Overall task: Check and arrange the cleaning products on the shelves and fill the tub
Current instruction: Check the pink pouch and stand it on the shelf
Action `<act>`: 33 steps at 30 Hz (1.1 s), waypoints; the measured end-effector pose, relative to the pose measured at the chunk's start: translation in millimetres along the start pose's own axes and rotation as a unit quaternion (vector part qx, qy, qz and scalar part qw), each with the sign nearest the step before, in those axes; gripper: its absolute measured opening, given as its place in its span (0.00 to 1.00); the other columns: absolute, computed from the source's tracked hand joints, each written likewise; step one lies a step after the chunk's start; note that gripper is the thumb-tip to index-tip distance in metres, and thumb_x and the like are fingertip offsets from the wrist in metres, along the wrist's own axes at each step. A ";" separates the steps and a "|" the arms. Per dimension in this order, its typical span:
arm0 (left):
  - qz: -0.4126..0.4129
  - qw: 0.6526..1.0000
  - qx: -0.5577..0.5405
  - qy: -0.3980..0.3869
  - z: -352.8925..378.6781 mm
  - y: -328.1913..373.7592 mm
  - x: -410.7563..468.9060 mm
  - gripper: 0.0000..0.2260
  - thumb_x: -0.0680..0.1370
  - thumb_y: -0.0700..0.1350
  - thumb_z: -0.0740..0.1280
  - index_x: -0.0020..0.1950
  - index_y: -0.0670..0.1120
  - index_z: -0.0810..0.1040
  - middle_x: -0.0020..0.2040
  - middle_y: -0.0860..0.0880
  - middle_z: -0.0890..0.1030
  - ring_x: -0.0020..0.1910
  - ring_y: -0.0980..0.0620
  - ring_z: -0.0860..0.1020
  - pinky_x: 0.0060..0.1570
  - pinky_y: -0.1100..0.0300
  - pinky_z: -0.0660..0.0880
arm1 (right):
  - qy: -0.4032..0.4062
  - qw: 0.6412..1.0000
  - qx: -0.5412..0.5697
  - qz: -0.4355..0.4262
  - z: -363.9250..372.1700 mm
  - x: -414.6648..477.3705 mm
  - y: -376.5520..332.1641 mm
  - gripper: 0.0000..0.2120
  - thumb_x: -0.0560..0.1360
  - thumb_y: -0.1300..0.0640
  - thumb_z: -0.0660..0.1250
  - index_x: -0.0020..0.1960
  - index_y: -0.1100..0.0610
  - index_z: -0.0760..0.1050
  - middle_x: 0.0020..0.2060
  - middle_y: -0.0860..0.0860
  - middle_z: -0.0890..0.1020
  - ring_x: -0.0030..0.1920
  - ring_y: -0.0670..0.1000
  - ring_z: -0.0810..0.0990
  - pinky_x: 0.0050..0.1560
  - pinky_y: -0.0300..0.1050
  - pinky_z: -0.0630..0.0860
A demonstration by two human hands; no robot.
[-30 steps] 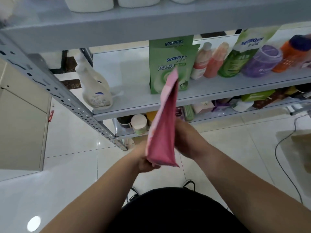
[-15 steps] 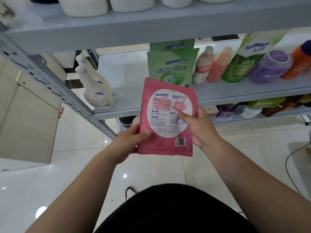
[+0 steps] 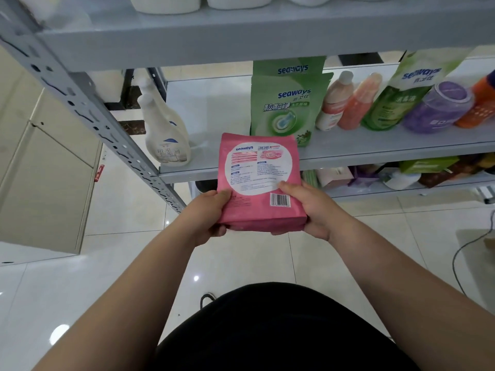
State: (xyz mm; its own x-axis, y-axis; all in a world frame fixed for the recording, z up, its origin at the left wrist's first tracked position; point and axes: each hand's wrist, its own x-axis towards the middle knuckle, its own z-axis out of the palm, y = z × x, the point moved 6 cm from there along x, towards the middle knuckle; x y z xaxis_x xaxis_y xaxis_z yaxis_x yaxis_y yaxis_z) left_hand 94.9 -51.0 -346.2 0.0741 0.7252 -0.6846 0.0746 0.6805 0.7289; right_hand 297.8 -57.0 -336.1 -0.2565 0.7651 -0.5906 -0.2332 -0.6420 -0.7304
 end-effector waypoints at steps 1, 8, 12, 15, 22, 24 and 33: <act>0.001 1.000 0.005 -0.008 -1.2 -0.5 0.1 0.10 0.85 0.51 0.61 0.53 0.45 0.75 0.42 0.45 0.79 0.28 0.50 0.75 0.22 0.63 0.72 | 0.001 1.000 -0.008 0.000 0.8 -0.5 0.4 0.17 0.82 0.50 0.66 0.70 0.52 0.75 0.57 0.57 0.86 0.49 0.60 0.87 0.40 0.63 0.84; -0.052 0.975 -0.144 -0.159 -6.4 -22.4 4.3 0.07 0.78 0.46 0.68 0.52 0.43 0.77 0.39 0.44 0.74 0.31 0.49 0.70 0.17 0.67 0.65 | -0.049 0.998 0.014 -0.044 29.3 -3.3 2.2 0.15 0.78 0.44 0.69 0.59 0.50 0.84 0.54 0.53 0.83 0.53 0.54 0.83 0.50 0.56 0.84; -0.115 0.884 -0.242 -0.383 35.3 -33.7 -16.4 0.28 0.61 0.42 0.85 0.53 0.41 0.73 0.37 0.46 0.79 0.29 0.49 0.78 0.15 0.68 0.67 | -0.069 0.995 -0.057 -0.053 49.0 8.3 22.5 0.39 0.58 0.37 0.85 0.62 0.54 0.80 0.52 0.54 0.83 0.48 0.54 0.80 0.52 0.53 0.79; -0.110 0.896 -0.185 -0.388 41.1 -32.5 -16.8 0.31 0.62 0.46 0.84 0.58 0.39 0.75 0.43 0.41 0.81 0.38 0.43 0.82 0.21 0.64 0.74 | -0.073 0.993 0.019 -0.095 49.9 7.9 22.9 0.42 0.55 0.40 0.87 0.59 0.61 0.77 0.44 0.57 0.82 0.37 0.56 0.78 0.32 0.46 0.75; -0.016 0.977 -0.134 -0.164 -7.0 -25.8 0.5 0.22 0.86 0.55 0.55 0.65 0.42 0.81 0.63 0.40 0.82 0.53 0.43 0.83 0.56 0.50 0.80 | 0.094 0.979 -0.050 -0.173 12.1 2.6 2.0 0.21 0.69 0.66 0.78 0.59 0.55 0.78 0.52 0.54 0.88 0.55 0.59 0.86 0.54 0.56 0.83; -0.019 0.961 -0.163 -0.222 -9.1 -24.4 -1.0 0.30 0.78 0.69 0.60 0.68 0.48 0.80 0.68 0.43 0.80 0.66 0.41 0.79 0.65 0.44 0.75 | 0.156 0.967 -0.095 -0.176 -1.3 3.2 1.9 0.19 0.70 0.64 0.80 0.57 0.50 0.79 0.51 0.51 0.88 0.54 0.56 0.86 0.58 0.60 0.82; 0.081 0.993 -0.013 -0.079 -14.6 -27.8 17.7 0.13 0.81 0.41 0.68 0.66 0.43 0.76 0.56 0.46 0.86 0.50 0.48 0.86 0.45 0.52 0.83 | 0.198 0.928 -0.235 -0.209 -7.9 -5.8 -11.2 0.17 0.70 0.52 0.81 0.51 0.43 0.76 0.47 0.42 0.86 0.49 0.45 0.85 0.51 0.52 0.83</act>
State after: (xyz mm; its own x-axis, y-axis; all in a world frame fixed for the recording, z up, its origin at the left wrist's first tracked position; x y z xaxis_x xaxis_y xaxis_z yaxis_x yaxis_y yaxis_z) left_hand 79.6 -55.6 -378.6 0.2390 0.8016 -0.5479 0.0233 0.5594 0.8286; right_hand 309.3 -53.8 -327.2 0.1506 0.9608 -0.2328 0.2244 -0.2626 -0.9384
